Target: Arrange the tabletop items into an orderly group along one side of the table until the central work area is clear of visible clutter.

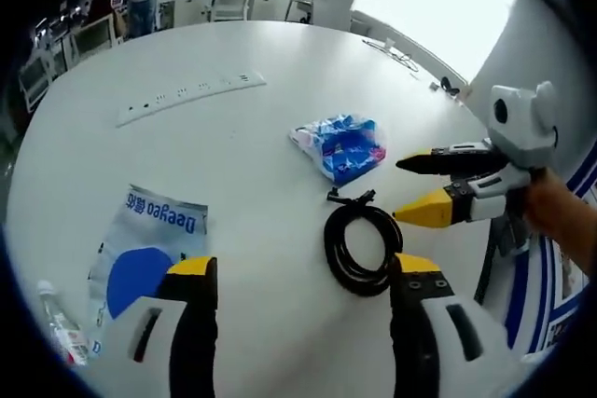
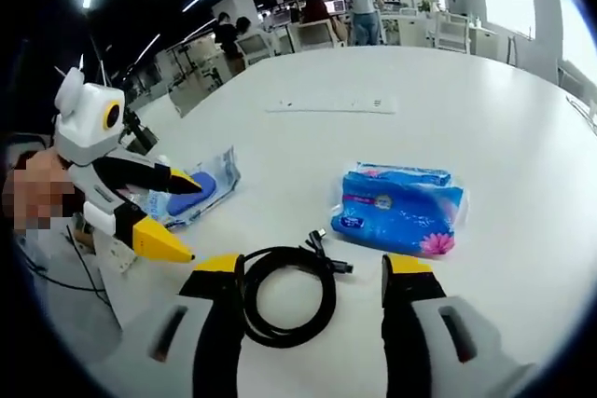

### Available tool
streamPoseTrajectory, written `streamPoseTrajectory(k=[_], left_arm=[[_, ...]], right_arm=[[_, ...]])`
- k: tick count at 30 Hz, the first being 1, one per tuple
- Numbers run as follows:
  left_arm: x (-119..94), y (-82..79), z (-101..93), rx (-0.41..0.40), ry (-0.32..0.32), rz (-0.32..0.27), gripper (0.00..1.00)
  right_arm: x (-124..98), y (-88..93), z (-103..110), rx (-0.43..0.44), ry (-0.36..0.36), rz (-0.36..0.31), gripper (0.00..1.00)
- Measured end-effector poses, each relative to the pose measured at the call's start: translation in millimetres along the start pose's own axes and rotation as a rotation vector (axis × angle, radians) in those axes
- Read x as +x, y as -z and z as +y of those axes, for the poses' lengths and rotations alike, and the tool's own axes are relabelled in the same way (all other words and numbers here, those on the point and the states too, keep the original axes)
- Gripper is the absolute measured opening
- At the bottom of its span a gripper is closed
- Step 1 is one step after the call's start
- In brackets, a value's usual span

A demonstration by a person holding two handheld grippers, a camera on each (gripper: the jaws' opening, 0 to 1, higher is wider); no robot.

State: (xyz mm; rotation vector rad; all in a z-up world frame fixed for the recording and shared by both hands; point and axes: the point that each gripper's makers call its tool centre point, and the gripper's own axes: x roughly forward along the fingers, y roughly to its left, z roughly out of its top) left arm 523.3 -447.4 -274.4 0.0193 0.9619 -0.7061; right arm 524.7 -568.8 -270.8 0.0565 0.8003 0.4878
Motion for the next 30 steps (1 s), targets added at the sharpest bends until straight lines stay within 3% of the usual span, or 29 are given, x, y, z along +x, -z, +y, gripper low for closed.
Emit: streamPoseTrajectory(k=[12, 30], left_arm=[[-29, -7.4, 10.6, -0.010, -0.025, -0.053, 0.82], [-75, 2.3, 36.0, -0.066, -0.082, -0.118, 0.81]], right_arm=[[-8, -18.4, 12, -0.066, -0.023, -0.023, 0.67], [-12, -39.1, 36, -0.121, -0.059, -0.054, 0.65]])
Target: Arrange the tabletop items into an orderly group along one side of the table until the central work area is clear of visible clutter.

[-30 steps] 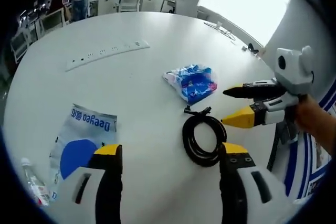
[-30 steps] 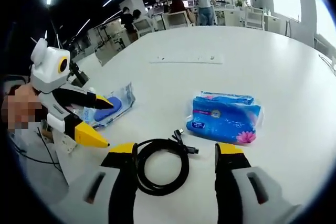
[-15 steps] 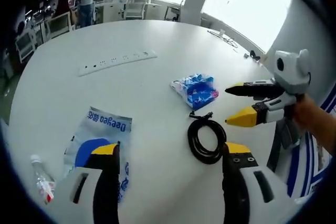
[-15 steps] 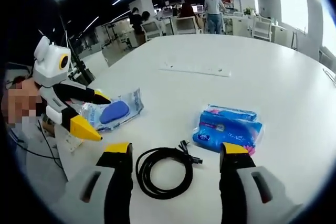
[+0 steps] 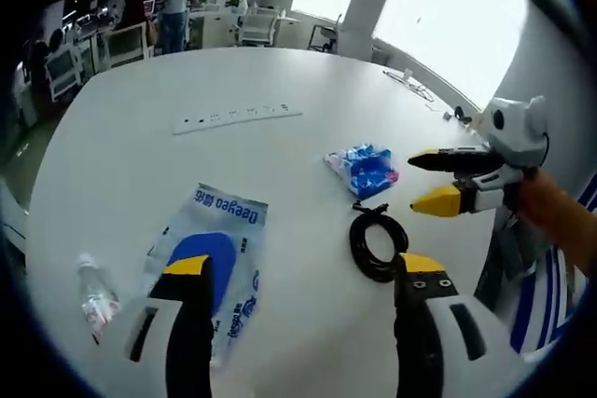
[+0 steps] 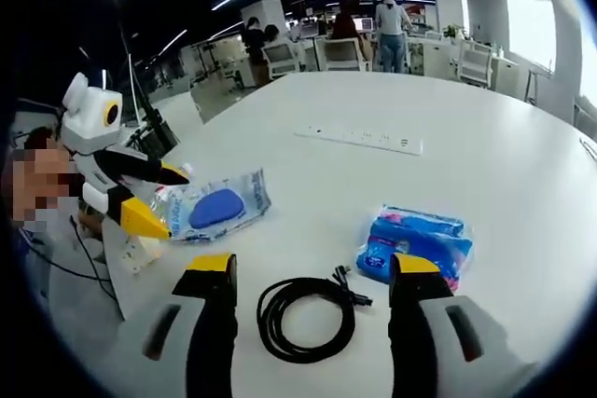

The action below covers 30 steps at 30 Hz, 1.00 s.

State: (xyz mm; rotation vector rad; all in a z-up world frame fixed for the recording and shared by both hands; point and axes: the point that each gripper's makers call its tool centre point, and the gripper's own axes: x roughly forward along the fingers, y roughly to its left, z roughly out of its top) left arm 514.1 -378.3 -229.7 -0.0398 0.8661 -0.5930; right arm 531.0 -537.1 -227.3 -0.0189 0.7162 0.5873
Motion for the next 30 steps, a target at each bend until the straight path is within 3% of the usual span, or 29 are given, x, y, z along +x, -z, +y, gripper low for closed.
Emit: streamPoseTrajectory(k=[13, 30], left_arm=[[-36, 9.2, 27.4, -0.075, -0.059, -0.049, 0.75], [-62, 43.0, 59.1, -0.167, -0.126, -0.044, 0.73]], right_arm=[[11, -19.4, 23, -0.047, -0.049, -0.015, 0.63], [35, -32.6, 48, -0.101, -0.115, -0.001, 0.61]])
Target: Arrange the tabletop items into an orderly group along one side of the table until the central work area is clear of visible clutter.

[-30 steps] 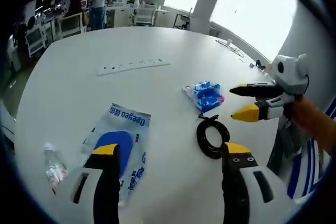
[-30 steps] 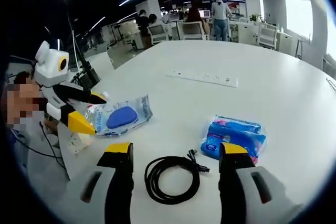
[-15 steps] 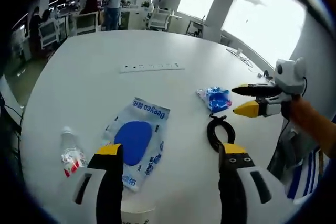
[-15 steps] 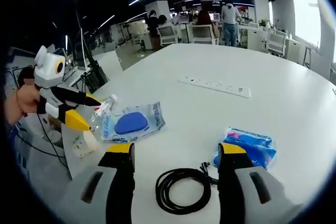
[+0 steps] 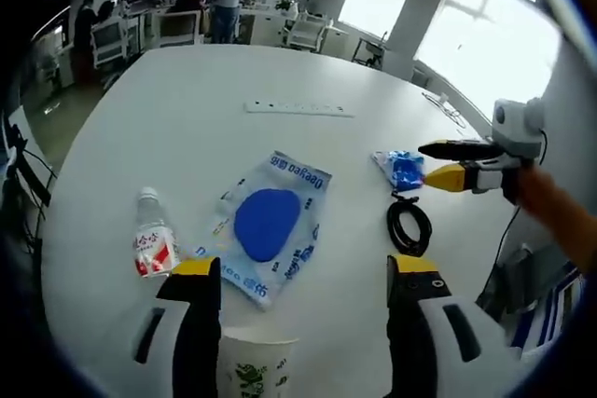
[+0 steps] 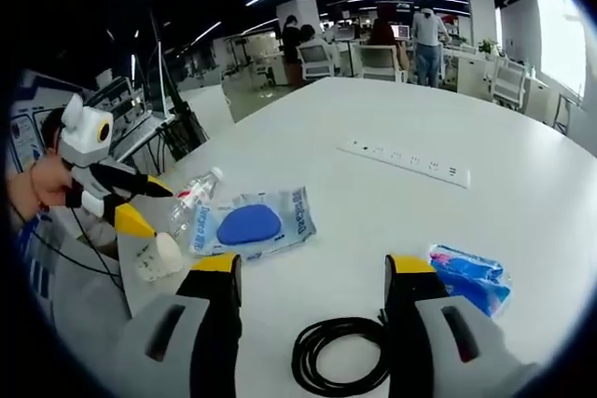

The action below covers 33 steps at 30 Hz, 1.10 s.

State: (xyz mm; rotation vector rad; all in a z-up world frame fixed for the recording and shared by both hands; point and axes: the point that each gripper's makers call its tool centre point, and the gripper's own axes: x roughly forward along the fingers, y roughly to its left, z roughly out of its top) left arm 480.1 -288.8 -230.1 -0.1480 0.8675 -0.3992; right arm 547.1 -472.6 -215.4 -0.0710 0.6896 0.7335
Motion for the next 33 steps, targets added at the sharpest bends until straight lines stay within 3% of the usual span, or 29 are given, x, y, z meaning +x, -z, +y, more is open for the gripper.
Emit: streamPoseTrajectory(k=[15, 33], left_arm=[[-1, 8.1, 15.2, -0.067, -0.029, 0.001, 0.66], [11, 18.7, 27.0, -0.136, -0.045, 0.015, 0.57]], right_arm=[[34, -10.6, 8, -0.040, -0.063, 0.032, 0.58], [72, -16.8, 14, -0.077, -0.117, 0.069, 0.56]])
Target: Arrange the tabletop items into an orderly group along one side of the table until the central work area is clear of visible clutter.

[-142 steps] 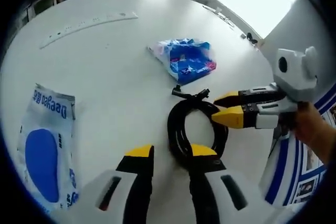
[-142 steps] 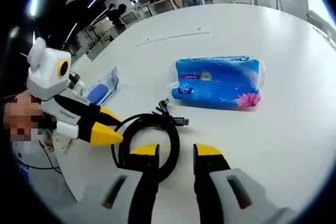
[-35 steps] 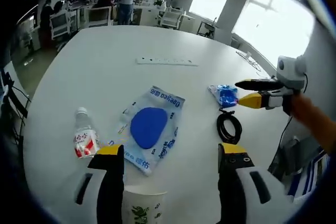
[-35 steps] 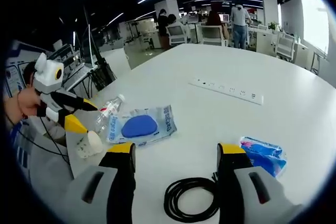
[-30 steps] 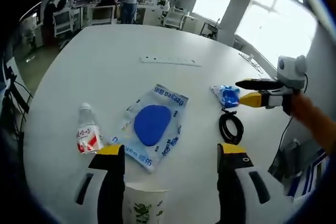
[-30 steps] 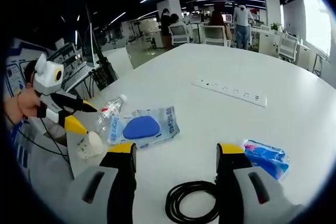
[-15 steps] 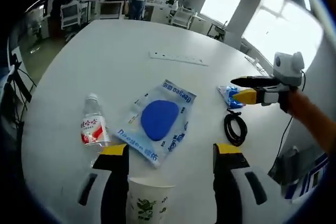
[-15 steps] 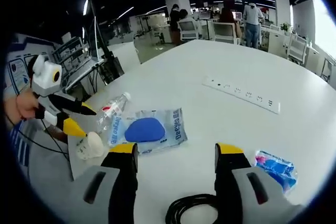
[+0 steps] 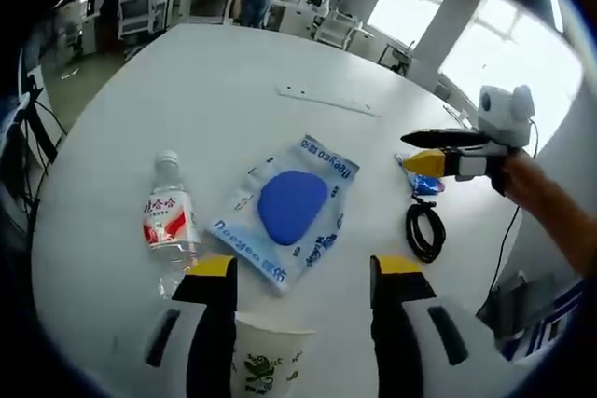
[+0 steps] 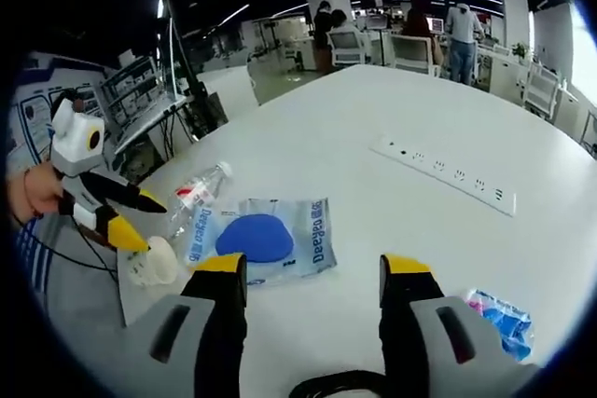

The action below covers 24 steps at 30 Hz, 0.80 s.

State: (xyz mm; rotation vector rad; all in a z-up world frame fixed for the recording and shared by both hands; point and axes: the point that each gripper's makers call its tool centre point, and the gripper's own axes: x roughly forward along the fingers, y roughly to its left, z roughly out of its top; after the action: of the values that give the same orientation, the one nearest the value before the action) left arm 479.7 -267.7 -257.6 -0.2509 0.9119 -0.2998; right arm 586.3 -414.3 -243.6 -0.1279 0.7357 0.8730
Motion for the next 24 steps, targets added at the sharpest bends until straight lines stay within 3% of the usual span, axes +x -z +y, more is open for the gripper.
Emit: streamPoseTrajectory(k=[24], left_arm=[[32, 14.7, 20.3, -0.082, -0.069, 0.077, 0.43]], right_arm=[[37, 7.5, -9, -0.014, -0.041, 0.045, 0.52]])
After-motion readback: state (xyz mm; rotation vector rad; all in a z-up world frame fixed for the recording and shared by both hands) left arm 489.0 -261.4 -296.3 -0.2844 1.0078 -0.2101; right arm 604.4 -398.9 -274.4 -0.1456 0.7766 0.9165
